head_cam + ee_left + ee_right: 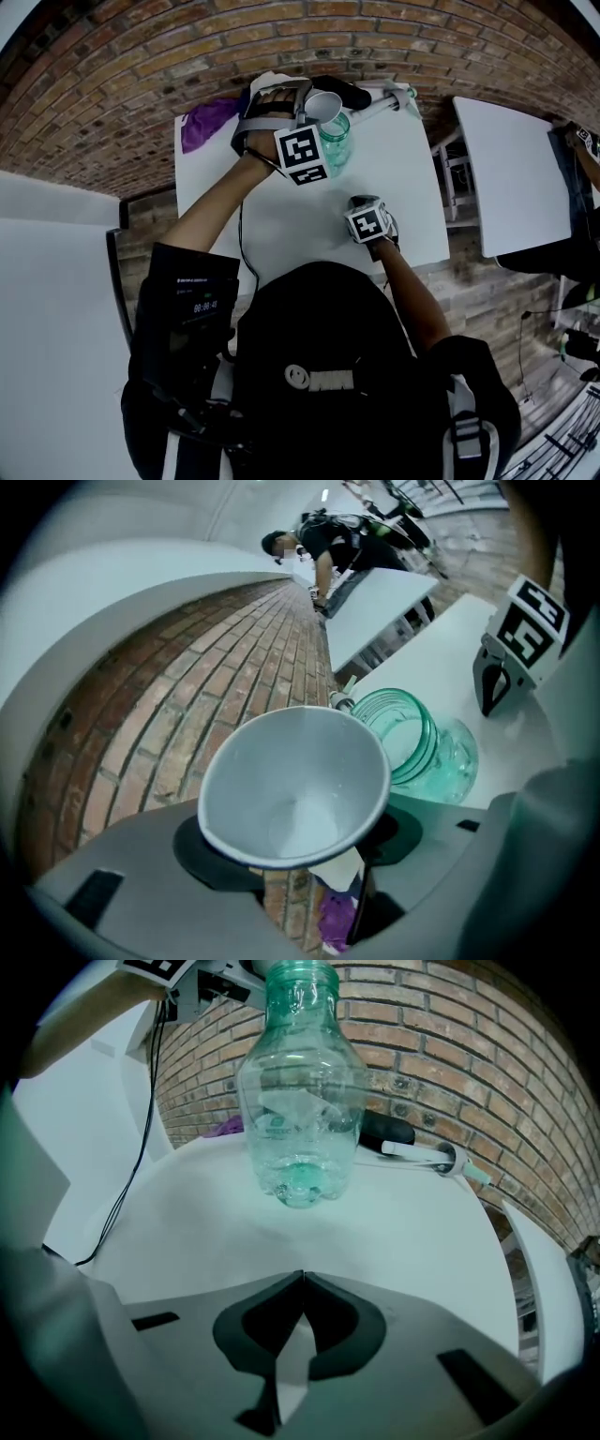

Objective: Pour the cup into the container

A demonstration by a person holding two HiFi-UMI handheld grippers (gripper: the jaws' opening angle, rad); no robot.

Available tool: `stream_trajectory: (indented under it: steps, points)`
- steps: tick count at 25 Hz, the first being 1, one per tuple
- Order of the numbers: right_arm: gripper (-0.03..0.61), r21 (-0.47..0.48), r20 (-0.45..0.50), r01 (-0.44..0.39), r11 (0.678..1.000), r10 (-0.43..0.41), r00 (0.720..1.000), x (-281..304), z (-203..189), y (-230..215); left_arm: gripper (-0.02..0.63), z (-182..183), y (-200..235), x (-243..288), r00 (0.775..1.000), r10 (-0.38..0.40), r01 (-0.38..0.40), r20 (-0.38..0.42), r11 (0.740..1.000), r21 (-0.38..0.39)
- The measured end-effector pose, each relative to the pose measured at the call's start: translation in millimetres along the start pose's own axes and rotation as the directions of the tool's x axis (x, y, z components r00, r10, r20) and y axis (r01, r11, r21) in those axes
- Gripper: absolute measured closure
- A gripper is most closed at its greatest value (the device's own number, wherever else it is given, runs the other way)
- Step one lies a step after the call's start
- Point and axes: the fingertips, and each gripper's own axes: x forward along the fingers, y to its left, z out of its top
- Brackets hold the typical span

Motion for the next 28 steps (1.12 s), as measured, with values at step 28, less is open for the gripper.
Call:
stream_trajectory:
  steps: [28]
  points:
    - [0.574, -0.055, 0.026, 0.032, 0.998, -0.03, 0.999, -3.5, -1.2, -0.2, 0.321, -125.8, -205.8, -14.3, 0.945, -0.317, 0.247, 0.077, 0.543, -0.802]
